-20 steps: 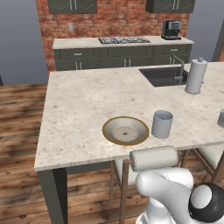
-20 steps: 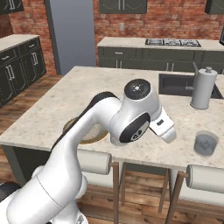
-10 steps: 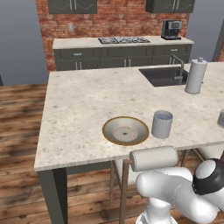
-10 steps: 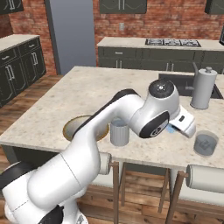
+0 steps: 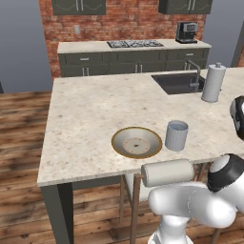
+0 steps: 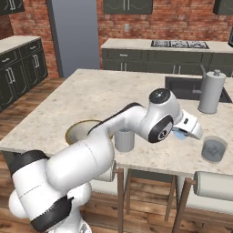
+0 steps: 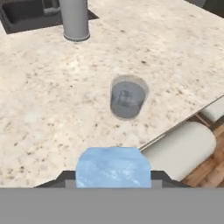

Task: There are four ice cubes in the ice bowl. Place two ice cubes in each glass of water.

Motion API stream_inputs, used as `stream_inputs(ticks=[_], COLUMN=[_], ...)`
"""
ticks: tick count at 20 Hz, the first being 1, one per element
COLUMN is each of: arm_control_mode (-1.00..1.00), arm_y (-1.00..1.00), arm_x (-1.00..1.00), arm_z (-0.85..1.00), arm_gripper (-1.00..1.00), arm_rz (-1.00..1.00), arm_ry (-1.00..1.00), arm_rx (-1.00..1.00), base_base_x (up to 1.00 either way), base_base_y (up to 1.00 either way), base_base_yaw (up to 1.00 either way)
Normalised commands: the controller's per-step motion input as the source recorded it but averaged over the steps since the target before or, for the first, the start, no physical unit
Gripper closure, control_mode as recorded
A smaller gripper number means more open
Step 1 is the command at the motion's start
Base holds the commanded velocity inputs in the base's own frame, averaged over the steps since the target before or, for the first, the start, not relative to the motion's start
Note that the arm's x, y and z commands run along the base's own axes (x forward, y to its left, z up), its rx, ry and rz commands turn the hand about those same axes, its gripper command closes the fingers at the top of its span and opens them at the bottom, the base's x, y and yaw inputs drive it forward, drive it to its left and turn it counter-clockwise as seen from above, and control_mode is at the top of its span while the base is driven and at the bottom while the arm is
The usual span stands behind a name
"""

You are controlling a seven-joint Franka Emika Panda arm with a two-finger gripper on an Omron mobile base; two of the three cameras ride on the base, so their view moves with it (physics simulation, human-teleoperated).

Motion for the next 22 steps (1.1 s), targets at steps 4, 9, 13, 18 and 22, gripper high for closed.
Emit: stream_inputs(ticks=[4,9,13,18,22], arm_control_mode=[-1.00,-1.00,-1.00,-1.00,-1.00], arm_y=[-0.95,-0.67,-0.28,-0.43,-0.64], arm_x=[0.32,0.05,0.02,0.39,0.55], arm_z=[0.00,0.00,-0.02,-0.08,-0.04], arm_gripper=[1.00,1.00,1.00,1.00,1.00], arm_rz=[-0.02,-0.01,-0.02,0.00,0.00], arm_ry=[0.31,0.09,0.00,0.04,0.08], arm_rx=[0.20,0.34,0.17,0.00,0.05], base_base_x=[0.00,0.00,0.00,0.00,0.00], base_base_y=[0.00,0.00,0.00,0.00,0.00], base_base_yaw=[0.00,0.00,0.00,0.00,0.00])
